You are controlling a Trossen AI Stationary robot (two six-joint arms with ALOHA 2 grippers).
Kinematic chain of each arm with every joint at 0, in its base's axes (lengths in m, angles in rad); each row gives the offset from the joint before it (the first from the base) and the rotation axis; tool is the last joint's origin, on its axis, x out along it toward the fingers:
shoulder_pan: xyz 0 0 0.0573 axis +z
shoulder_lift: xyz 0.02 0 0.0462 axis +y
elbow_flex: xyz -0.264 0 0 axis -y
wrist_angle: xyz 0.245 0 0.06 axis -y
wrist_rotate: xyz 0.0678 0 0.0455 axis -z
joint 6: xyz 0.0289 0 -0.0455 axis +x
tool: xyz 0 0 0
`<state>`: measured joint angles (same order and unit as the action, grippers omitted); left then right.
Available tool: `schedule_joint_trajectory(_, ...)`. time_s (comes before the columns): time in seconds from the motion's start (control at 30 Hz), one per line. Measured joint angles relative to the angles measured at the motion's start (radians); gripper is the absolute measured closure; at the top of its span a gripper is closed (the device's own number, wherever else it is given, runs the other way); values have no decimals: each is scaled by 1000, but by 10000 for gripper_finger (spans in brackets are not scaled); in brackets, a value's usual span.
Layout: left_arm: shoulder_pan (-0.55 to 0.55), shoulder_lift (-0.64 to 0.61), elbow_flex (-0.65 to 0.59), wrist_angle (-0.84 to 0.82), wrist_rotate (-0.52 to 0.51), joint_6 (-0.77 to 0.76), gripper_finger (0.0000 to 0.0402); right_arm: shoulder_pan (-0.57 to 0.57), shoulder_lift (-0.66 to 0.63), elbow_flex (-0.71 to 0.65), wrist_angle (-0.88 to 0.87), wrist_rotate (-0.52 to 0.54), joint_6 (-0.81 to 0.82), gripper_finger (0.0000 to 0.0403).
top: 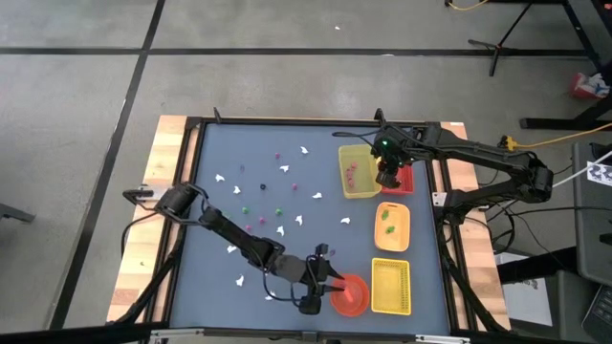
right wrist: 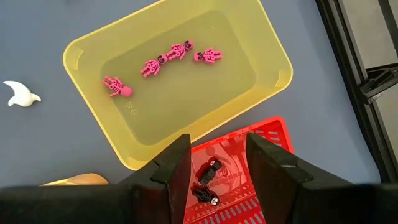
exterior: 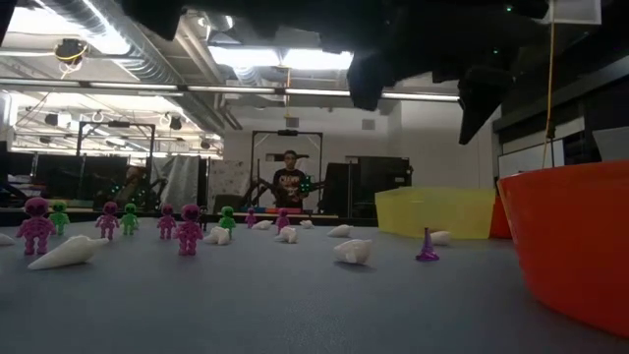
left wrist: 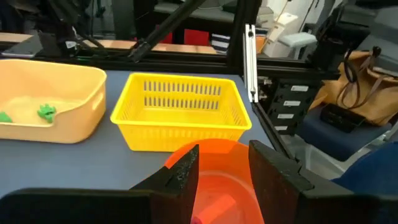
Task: Sort Halloween decoration
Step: Put the white ghost toy into the yellow box
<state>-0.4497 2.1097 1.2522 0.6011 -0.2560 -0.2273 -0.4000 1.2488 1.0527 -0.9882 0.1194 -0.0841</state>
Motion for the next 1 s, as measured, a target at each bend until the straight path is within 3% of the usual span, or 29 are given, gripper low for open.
schedule_joint_trajectory(0.53, 14, -206, 0, -410, -123, -33, 278, 0, 0, 0, 8, -17, 0, 251)
schedule_joint_trajectory(0.67, 13, -266, 0, -468, -127, -33, 278, 0, 0, 0, 10, -126, 0, 251)
schedule_joint_trajectory(1.0, 9, -483, 0, -762, -158, -78, 278, 2, 0, 0, 70, -518, 1, 251)
